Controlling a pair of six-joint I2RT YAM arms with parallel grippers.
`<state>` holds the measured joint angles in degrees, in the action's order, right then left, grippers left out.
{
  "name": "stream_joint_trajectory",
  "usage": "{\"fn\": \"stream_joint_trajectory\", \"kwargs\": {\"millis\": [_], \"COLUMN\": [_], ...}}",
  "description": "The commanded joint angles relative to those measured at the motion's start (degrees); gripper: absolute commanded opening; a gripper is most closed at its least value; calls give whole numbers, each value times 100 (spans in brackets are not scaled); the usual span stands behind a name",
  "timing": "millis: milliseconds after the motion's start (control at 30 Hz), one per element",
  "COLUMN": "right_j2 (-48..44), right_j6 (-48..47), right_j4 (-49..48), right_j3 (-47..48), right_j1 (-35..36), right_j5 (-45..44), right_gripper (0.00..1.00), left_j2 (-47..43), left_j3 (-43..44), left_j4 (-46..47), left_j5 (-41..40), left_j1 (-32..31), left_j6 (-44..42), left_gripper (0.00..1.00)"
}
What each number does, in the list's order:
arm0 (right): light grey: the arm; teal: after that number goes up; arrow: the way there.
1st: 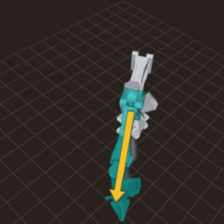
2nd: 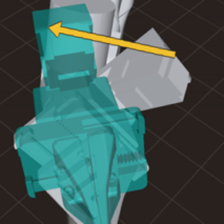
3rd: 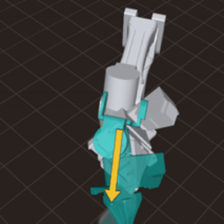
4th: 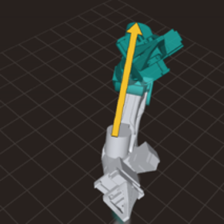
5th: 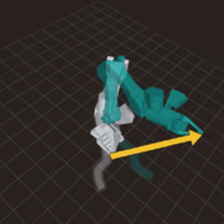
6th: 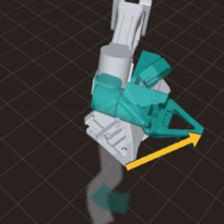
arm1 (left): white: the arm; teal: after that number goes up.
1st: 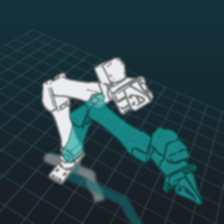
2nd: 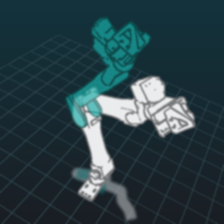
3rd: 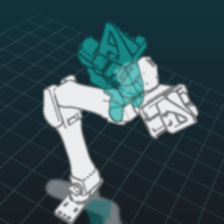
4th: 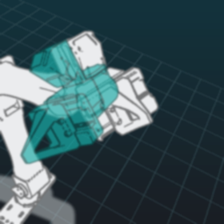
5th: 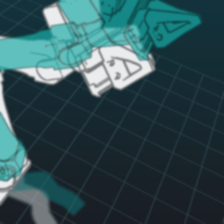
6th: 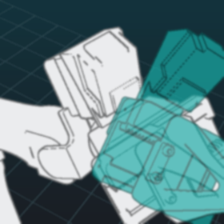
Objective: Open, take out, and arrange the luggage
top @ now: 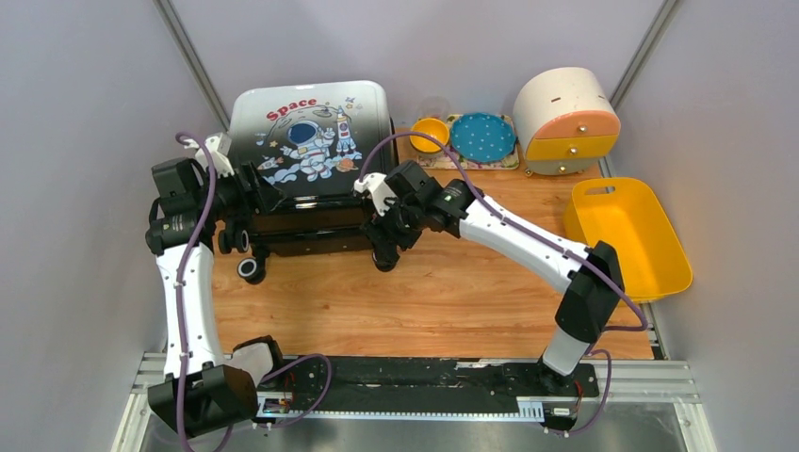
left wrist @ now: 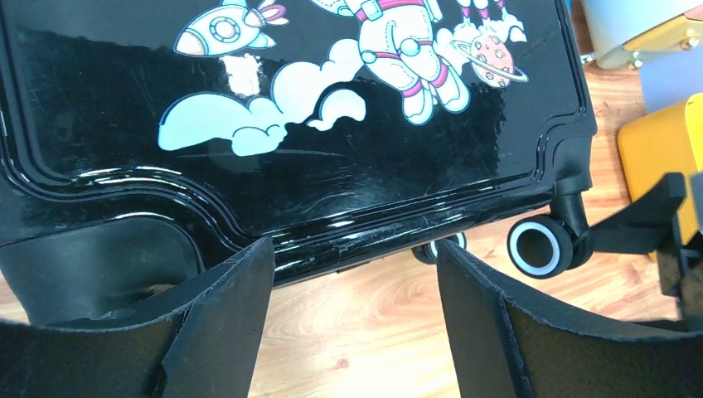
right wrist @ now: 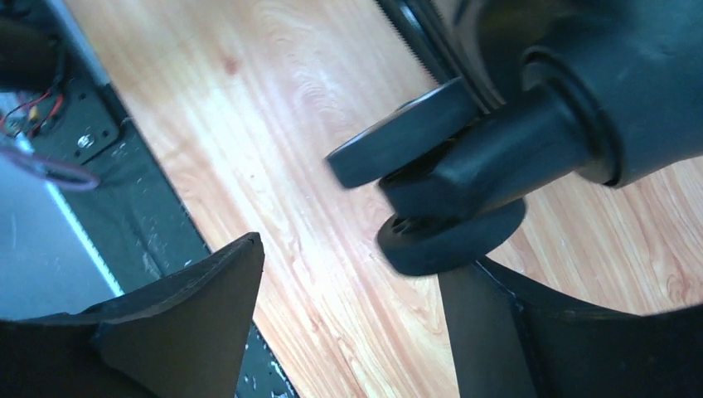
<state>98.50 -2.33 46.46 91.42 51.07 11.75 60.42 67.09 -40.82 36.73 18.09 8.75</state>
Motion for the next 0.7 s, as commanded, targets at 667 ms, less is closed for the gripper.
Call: {"fn": "stream_joint_trajectory", "kwargs": {"millis": [667], "right_j2": [151], "right_j6": [-1673], "right_j4": [-1242], "right_j3": [219], "right_j1": [-2602], "right_j5": [522], "right_gripper": [57], "left_j2": [2816], "left_j3": [2239], "left_j4": [2068], "left_j5": [-3750], "left_j1": [55], "left_j6": [-251], "left_gripper": [69]}}
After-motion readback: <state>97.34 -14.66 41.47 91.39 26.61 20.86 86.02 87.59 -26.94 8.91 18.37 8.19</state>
